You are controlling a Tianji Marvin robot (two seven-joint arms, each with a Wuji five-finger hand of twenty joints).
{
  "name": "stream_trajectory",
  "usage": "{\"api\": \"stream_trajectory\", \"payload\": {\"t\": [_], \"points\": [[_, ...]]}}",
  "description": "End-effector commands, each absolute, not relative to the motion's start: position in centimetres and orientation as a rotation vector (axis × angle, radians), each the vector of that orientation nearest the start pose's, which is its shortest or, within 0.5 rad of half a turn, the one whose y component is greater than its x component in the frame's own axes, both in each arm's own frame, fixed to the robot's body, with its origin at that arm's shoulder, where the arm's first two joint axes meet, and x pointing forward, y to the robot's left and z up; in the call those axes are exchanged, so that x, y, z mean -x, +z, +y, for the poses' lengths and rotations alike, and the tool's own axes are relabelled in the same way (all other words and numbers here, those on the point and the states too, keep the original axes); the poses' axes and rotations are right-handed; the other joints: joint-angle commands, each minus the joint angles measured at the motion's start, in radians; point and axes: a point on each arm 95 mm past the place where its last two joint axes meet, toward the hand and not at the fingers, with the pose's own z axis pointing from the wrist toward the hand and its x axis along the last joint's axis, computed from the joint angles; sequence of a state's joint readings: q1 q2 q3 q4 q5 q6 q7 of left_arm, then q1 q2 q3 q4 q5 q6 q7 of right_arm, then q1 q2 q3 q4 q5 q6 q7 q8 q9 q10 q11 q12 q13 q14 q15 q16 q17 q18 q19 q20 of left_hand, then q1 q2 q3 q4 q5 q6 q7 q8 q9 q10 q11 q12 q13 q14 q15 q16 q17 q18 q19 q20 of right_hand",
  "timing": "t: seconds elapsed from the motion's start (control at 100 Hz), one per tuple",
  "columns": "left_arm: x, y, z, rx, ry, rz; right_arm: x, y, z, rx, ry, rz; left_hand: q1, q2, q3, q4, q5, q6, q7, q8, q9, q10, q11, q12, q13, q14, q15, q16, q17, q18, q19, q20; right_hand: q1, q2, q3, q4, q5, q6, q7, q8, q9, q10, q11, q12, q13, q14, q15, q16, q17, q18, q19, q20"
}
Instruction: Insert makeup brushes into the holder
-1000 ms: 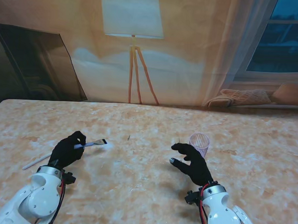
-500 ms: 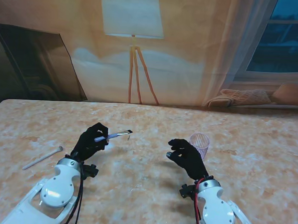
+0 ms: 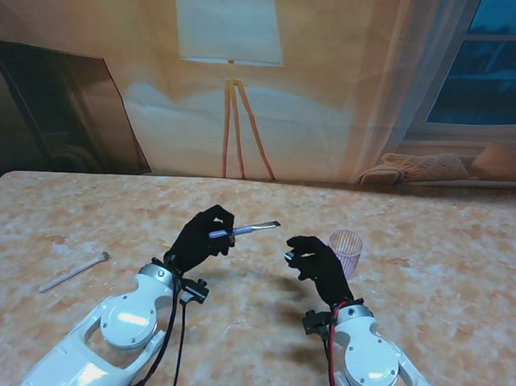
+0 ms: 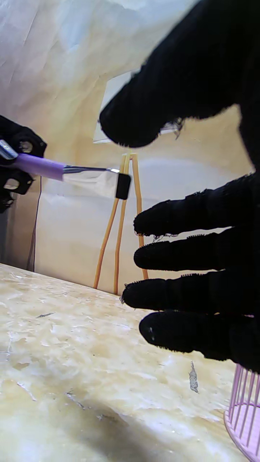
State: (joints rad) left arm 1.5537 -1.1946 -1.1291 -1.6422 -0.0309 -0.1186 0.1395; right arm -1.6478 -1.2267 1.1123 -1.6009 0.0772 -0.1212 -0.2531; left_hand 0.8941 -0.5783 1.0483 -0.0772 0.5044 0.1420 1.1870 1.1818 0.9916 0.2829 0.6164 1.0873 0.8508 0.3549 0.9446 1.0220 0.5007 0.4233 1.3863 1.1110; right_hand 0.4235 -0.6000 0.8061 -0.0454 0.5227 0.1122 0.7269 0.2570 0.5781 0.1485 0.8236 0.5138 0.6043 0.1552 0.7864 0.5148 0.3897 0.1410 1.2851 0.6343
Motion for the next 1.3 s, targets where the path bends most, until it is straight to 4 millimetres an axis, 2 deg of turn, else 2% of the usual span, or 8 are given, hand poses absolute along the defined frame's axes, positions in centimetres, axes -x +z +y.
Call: {"api": "stream_trajectory", "payload": {"t": [0.0, 0.14, 0.37, 0.57, 0.7, 0.78, 0.94, 1.29], "points": [[-39.6, -29.6, -7.2, 2.034, -2.374, 0.690, -35.6, -35.3, 7.1, 2.166, -2.146, -0.458, 0.034, -0.015, 0.053, 0.024, 0.020, 0.001, -0.011, 0.020, 0.044, -0.029, -0.001, 0.019, 0.025, 0.016, 0.005, 0.029, 0.002, 0.005, 0.012, 0.028, -0.041, 0.014, -0.070, 0.001, 0.019, 0.009, -0.021, -0.006, 0.038, 0.009, -0.004, 0.005, 0.025, 0.005, 0.019, 0.025, 0.014, 0.000, 0.024, 0.018], [-39.6, -29.3, -8.6, 2.049, -2.417, 0.691, -35.6, -35.3, 7.7, 2.158, -2.110, -0.383, 0.035, -0.012, 0.050, 0.023, 0.018, -0.005, -0.014, 0.023, 0.043, -0.031, -0.002, 0.022, 0.021, 0.015, 0.003, 0.031, 0.001, 0.003, 0.010, 0.030, -0.099, 0.017, -0.139, 0.007, 0.031, 0.031, -0.045, -0.018, 0.044, 0.022, -0.015, 0.003, 0.027, 0.016, 0.014, 0.025, 0.010, 0.006, 0.018, 0.017], [-39.0, -29.5, -10.2, 2.085, -2.452, 0.757, -35.8, -34.7, 8.8, 2.150, -2.056, -0.240, 0.036, -0.014, 0.050, 0.024, 0.019, -0.005, -0.016, 0.026, 0.043, -0.031, -0.004, 0.023, 0.021, 0.015, 0.002, 0.034, -0.002, 0.002, 0.007, 0.033, -0.119, 0.005, -0.151, 0.005, 0.051, 0.042, -0.060, -0.026, 0.059, 0.038, -0.020, 0.003, 0.040, 0.030, 0.021, 0.031, 0.016, 0.018, 0.021, 0.022], [-38.6, -30.2, -10.7, 2.098, -2.442, 0.821, -36.1, -34.2, 9.3, 2.131, -2.064, -0.189, 0.036, -0.016, 0.052, 0.026, 0.020, -0.005, -0.017, 0.027, 0.045, -0.030, -0.004, 0.025, 0.021, 0.018, 0.002, 0.036, -0.002, 0.002, 0.008, 0.037, -0.108, 0.001, -0.148, 0.005, 0.072, 0.049, -0.057, -0.025, 0.084, 0.049, -0.012, 0.008, 0.071, 0.045, 0.057, 0.048, 0.047, 0.012, 0.055, 0.042], [-38.5, -30.4, -10.8, 2.099, -2.428, 0.850, -36.2, -34.1, 9.5, 2.133, -2.077, -0.158, 0.037, -0.016, 0.053, 0.027, 0.022, -0.001, -0.017, 0.030, 0.048, -0.028, -0.004, 0.025, 0.021, 0.020, 0.002, 0.037, -0.004, 0.004, 0.008, 0.039, -0.043, -0.002, -0.136, 0.011, 0.097, 0.048, -0.042, -0.019, 0.113, 0.056, 0.000, 0.014, 0.131, 0.056, 0.136, 0.083, 0.110, -0.019, 0.123, 0.075], [-38.4, -30.5, -10.8, 2.109, -2.423, 0.855, -36.3, -34.0, 9.6, 2.141, -2.076, -0.142, 0.037, -0.017, 0.052, 0.028, 0.023, -0.001, -0.018, 0.030, 0.044, -0.027, -0.006, 0.025, 0.019, 0.022, 0.000, 0.037, -0.006, 0.005, 0.006, 0.041, 0.036, -0.020, -0.085, 0.017, 0.119, 0.049, -0.029, -0.013, 0.143, 0.062, 0.003, 0.009, 0.204, 0.060, 0.171, 0.093, 0.192, -0.025, 0.148, 0.073], [-38.3, -30.6, -11.0, 2.112, -2.424, 0.877, -36.2, -33.9, 9.7, 2.170, -2.046, -0.120, 0.038, -0.019, 0.055, 0.029, 0.023, -0.001, -0.019, 0.032, 0.048, -0.027, -0.004, 0.026, 0.019, 0.024, 0.001, 0.040, -0.008, 0.006, 0.006, 0.044, 0.091, -0.080, 0.089, -0.011, 0.155, 0.042, -0.014, -0.007, 0.189, 0.061, 0.007, -0.002, 0.275, 0.054, 0.171, 0.090, 0.258, -0.021, 0.145, 0.041], [-37.8, -30.9, -11.5, 2.144, -2.416, 0.932, -36.2, -33.5, 10.1, 2.177, -1.996, -0.037, 0.035, -0.027, 0.065, 0.032, 0.031, 0.002, -0.021, 0.036, 0.050, -0.023, -0.005, 0.025, 0.023, 0.029, 0.003, 0.043, -0.005, 0.010, 0.012, 0.051, 0.155, -0.094, 0.163, -0.034, 0.239, 0.002, 0.017, 0.002, 0.285, 0.053, 0.013, -0.003, 0.379, 0.046, 0.183, 0.092, 0.356, -0.016, 0.164, 0.038]]}}
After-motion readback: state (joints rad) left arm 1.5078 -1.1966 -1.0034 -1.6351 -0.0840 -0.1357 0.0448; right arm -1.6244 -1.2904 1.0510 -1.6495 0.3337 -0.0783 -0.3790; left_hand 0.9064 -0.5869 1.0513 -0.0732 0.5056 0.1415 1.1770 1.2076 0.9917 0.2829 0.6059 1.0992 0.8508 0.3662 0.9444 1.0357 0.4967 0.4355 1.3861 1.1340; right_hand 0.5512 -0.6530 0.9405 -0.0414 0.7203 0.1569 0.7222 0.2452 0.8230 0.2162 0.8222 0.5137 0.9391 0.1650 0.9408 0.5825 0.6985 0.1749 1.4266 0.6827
